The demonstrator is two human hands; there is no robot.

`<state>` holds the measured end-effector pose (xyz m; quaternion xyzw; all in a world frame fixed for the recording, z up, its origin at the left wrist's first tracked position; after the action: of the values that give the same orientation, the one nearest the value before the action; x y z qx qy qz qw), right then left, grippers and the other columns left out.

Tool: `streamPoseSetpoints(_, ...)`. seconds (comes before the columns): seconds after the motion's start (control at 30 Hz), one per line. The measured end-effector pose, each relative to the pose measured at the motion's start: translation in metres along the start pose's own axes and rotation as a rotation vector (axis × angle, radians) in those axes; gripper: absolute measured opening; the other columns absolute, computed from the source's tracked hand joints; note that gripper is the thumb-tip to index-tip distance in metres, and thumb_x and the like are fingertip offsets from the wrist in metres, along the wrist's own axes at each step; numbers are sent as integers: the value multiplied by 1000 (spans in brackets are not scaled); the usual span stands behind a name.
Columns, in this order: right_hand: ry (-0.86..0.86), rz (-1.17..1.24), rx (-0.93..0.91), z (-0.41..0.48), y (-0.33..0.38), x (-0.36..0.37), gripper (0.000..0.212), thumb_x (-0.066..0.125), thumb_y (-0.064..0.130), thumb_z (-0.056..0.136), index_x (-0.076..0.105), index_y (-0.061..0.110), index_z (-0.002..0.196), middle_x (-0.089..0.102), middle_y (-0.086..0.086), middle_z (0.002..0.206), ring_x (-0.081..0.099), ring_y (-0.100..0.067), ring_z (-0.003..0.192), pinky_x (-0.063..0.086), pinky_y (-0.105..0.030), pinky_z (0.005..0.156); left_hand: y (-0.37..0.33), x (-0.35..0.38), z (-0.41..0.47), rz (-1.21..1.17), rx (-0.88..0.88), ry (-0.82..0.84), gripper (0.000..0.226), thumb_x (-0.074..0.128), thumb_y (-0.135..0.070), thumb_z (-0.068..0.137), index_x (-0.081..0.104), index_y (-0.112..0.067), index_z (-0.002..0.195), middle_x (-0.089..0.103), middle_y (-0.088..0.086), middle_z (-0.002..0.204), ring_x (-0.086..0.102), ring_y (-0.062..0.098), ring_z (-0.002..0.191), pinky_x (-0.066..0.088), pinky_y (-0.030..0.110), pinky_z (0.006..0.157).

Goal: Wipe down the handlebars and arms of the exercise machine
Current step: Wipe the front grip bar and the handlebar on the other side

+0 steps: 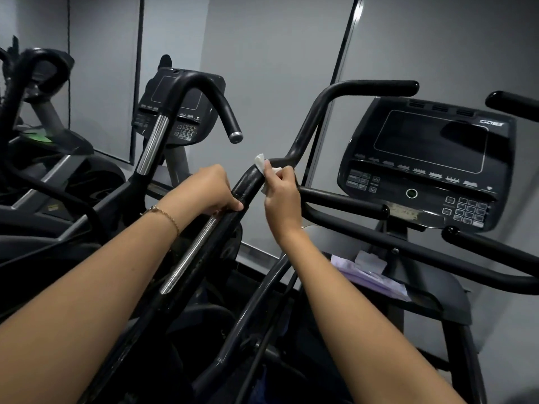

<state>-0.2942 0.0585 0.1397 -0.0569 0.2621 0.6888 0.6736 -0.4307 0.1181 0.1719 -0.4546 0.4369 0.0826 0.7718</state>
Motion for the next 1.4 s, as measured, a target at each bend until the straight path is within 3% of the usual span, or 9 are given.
streamPoseSetpoints(0.07, 25, -37, -51, -14, 4, 3, 39, 49, 2, 90, 54, 10, 129, 47, -8, 89, 53, -22, 72, 50, -37, 68, 0, 0, 3, -15, -13, 13, 35, 77, -28, 75, 71, 1, 95, 68, 14, 75, 60, 23, 63, 55, 33, 74)
streamPoseSetpoints(0.17, 37, -110, -156, -21, 0, -4, 20, 50, 38, 95, 62, 26, 85, 49, 5, 80, 50, -13, 74, 41, -32, 73, 0, -1, 6, -56, -16, 30, 34, 79, -24, 74, 71, 3, 93, 65, 14, 71, 60, 24, 64, 56, 36, 78)
streamPoseSetpoints(0.33, 75, -3, -83, -6, -1, 1, 42, 40, 5, 94, 48, 12, 135, 49, -14, 99, 48, -21, 80, 41, -29, 67, -1, -2, 7, -97, -30, 61, 32, 79, -19, 74, 70, 6, 93, 65, 15, 73, 59, 24, 65, 57, 38, 79)
streamPoseSetpoints(0.5, 69, -38, -143, -11, -7, -3, 24, 44, 25, 97, 64, 15, 106, 43, 8, 84, 43, -12, 74, 40, -30, 73, 0, -2, 7, -113, -43, 51, 35, 81, -20, 71, 70, 5, 93, 64, 14, 70, 60, 25, 66, 58, 41, 80)
streamPoseSetpoints(0.6, 98, 48, -108, 4, -3, -6, 39, 42, 4, 95, 54, 16, 130, 39, 3, 90, 42, -8, 75, 42, -22, 78, 2, -1, 7, -138, -45, 43, 36, 82, -20, 70, 70, 5, 94, 62, 13, 68, 59, 25, 65, 57, 42, 80)
streamPoseSetpoints(0.83, -13, 407, 129, -7, -2, -31, 30, 54, 8, 92, 61, 8, 120, 48, 7, 84, 50, 8, 72, 40, -7, 67, 3, -1, 5, -164, -42, 46, 38, 81, -19, 72, 69, 7, 95, 60, 14, 69, 57, 25, 65, 57, 41, 81)
streamPoseSetpoints(0.97, 56, 396, 20, -39, 0, -15, 25, 63, 13, 88, 67, 9, 112, 52, 12, 84, 59, -17, 77, 52, -32, 69, 2, -2, 5, -170, -35, 46, 32, 80, -17, 73, 68, 6, 92, 55, 10, 60, 53, 22, 59, 56, 36, 78)
streamPoseSetpoints(1.23, -45, 484, 99, -17, 6, -3, 8, 61, 7, 88, 68, 10, 92, 55, 16, 81, 59, -16, 75, 48, -26, 67, 5, -2, 5, -183, -7, 59, 30, 79, -16, 74, 69, 5, 93, 55, 7, 59, 51, 16, 53, 53, 27, 64)
streamPoseSetpoints(1.4, -17, 265, -221, -44, 15, 1, 24, 55, 6, 89, 69, 12, 107, 42, 5, 81, 51, -15, 71, 50, -30, 67, 9, 0, 7, -134, 31, 54, 31, 77, -21, 76, 71, 4, 94, 50, 8, 59, 48, 19, 55, 47, 24, 59)
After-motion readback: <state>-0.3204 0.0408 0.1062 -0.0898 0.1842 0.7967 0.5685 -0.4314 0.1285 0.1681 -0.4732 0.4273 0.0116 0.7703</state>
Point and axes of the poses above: each hand's wrist, its own z-axis towards the middle knuckle, its own x-axis out of the palm, y = z × x, the point moved 1 cm from there along z, towards the middle knuckle
